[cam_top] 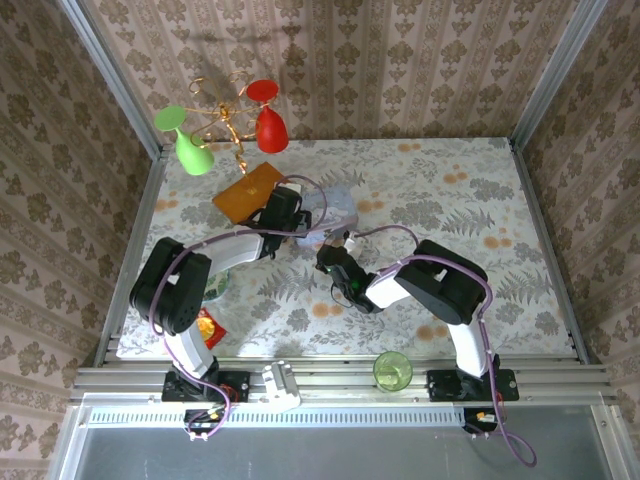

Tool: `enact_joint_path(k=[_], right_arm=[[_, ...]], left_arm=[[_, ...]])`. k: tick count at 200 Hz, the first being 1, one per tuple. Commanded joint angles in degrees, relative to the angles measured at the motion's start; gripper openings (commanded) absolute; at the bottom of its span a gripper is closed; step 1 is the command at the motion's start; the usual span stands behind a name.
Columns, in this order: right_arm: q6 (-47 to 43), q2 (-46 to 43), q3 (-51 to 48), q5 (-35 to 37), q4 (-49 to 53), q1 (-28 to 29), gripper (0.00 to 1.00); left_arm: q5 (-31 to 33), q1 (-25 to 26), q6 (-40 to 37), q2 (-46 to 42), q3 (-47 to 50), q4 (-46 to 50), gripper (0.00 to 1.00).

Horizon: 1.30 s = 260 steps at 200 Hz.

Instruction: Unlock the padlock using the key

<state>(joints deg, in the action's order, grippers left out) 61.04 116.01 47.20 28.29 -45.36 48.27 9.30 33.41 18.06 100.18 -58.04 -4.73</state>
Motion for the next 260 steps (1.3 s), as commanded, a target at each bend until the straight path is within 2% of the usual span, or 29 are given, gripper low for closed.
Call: enact_joint_path(k=[1,21,35,58,72,97,108,120,134,151,185,216,236,260], right_arm=[[-2.1,0.6,2.7,8.5,-3.7,-0.9,0.00],[-2.8,1.2,4.0,8.5,-5.6,-1.5,0.00],[-5.8,1.9,4.8,5.0,-10.3,-2.2,0.00],[-7.3,0.4,4.7,4.0,-8.9,-2.7,0.00],[-5.4,-0.7,2.3,4.5,-8.6,-4.7,0.00],[-5.3,-0.8,0.4,-0.9,-12.5,-8.7,0.00],[-6.1,-1.7,0.6,-0.4,-10.8,-8.8,0.00],[-8.2,-1.2,2.8,-2.9,-8.8,-9.1,0.00],[-9.4,0.1,3.1,-6.7,-13.4,-9.0,0.00],[-8.4,-0.6,1.2,-6.3,-13.3,-8.7,0.00],[-7.0,-0.3,-1.8,-8.1,-13.4,-7.8,0.00],[-6.9,-2.3,-2.8,-7.8,-11.2,-5.5,0.00],[-6.6,-4.5,-3.3,-6.8,-8.4,-4.7,0.00],[-6.2,-6.0,-4.3,-3.8,-7.2,-4.5,0.00]], left_arm=[[0.9,0.2,-2.8,5.2,4.3,11.7,0.47],[0.3,0.2,-2.4,4.3,6.7,10.2,0.46],[0.1,0.2,-2.5,4.4,7.2,10.2,0.46],[-0.1,0.0,-2.1,4.5,7.8,9.9,0.46],[-0.4,-0.1,-1.9,4.0,8.5,9.3,0.45],[-0.8,-0.3,-1.9,4.0,9.0,9.0,0.45],[-1.2,-0.4,-1.8,4.0,9.1,8.8,0.45],[-1.4,-0.4,-1.9,4.2,9.0,8.9,0.45],[-1.4,-0.2,-2.0,3.4,8.8,9.4,0.44],[-1.3,-0.1,-2.3,1.8,8.2,10.2,0.44],[-2.7,-0.2,-2.4,-4.9,3.6,14.7,0.47],[-3.8,0.2,-3.2,-9.6,-6.3,19.9,0.50],[-5.7,0.2,-3.4,-6.8,-12.1,19.7,0.52],[-10.4,0.5,-2.2,2.3,-18.0,16.0,0.52]])
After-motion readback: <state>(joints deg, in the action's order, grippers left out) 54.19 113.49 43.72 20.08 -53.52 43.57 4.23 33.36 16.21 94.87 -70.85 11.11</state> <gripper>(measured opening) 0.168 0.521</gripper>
